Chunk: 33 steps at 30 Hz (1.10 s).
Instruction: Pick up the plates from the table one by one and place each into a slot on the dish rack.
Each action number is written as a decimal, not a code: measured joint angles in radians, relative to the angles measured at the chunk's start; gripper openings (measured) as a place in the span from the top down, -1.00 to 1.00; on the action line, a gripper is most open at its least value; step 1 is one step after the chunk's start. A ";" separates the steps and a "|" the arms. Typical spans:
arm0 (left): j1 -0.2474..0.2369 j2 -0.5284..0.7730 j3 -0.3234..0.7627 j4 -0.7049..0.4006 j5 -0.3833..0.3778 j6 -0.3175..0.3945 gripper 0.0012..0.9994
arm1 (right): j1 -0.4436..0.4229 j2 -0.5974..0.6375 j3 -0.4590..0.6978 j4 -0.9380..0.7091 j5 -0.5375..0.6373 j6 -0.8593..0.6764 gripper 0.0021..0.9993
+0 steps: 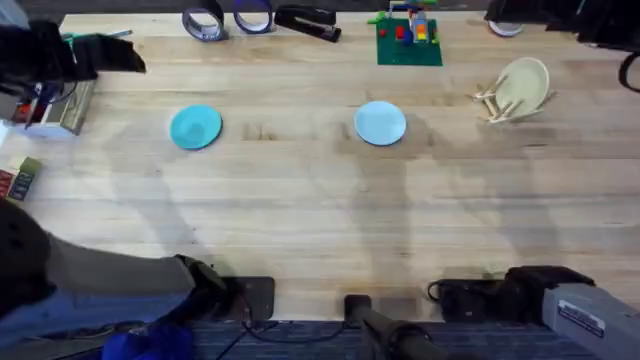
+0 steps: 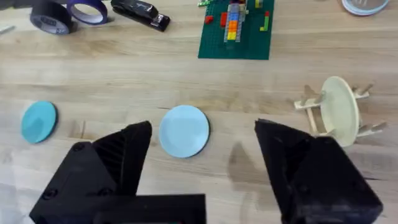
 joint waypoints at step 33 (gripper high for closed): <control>0.059 0.298 0.002 0.013 0.192 0.098 0.92 | 0.000 0.000 0.000 0.002 0.000 0.000 -0.99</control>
